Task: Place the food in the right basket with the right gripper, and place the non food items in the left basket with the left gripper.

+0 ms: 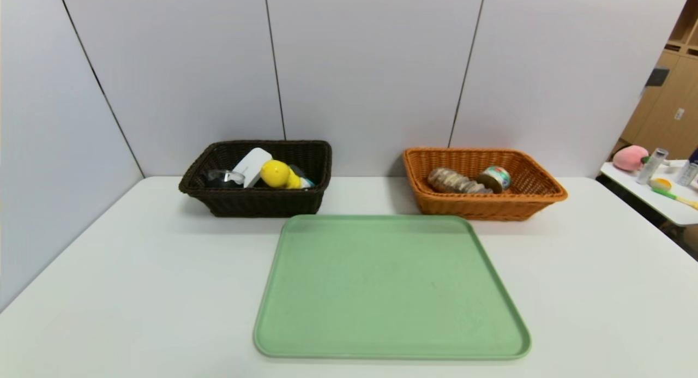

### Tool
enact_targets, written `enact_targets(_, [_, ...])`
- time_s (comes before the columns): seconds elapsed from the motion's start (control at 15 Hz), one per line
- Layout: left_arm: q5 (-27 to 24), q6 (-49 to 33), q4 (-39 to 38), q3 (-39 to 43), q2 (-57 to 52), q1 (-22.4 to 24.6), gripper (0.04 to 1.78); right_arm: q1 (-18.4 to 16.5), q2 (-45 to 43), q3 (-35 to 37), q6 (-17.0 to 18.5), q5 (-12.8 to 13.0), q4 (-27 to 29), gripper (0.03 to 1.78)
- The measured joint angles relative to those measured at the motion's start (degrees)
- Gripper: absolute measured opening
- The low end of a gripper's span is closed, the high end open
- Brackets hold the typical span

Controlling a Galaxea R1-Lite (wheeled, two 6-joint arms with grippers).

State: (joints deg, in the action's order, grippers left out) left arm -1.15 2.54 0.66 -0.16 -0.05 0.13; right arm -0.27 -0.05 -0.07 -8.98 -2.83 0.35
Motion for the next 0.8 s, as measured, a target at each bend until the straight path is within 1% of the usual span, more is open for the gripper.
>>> enact_targets(0.07, [0.74,-1.46,-0.17,0.00,0.00,0.00,1.69,0.02,0.00,0.00,1.30,0.27,0.05,1.71])
enact_targets(0.2, [1.05,-2.74,-0.30,0.06,0.00,0.00,1.69,0.06,0.05,-0.09,7.19,2.34,0.20,1.71])
enact_targets(0.27, [1.05,-2.76,-0.30,0.06,0.02,0.00,1.69,0.09,0.05,-0.09,8.89,2.94,-0.11,1.71])
enact_targets(0.33, [1.07,-2.78,-0.30,0.06,0.02,0.00,1.69,0.09,0.05,-0.09,9.34,3.04,-0.28,1.71])
enact_targets(0.8, [1.05,-2.76,-0.33,0.09,0.05,0.02,1.69,0.09,0.05,0.05,9.45,3.10,-0.35,1.71])
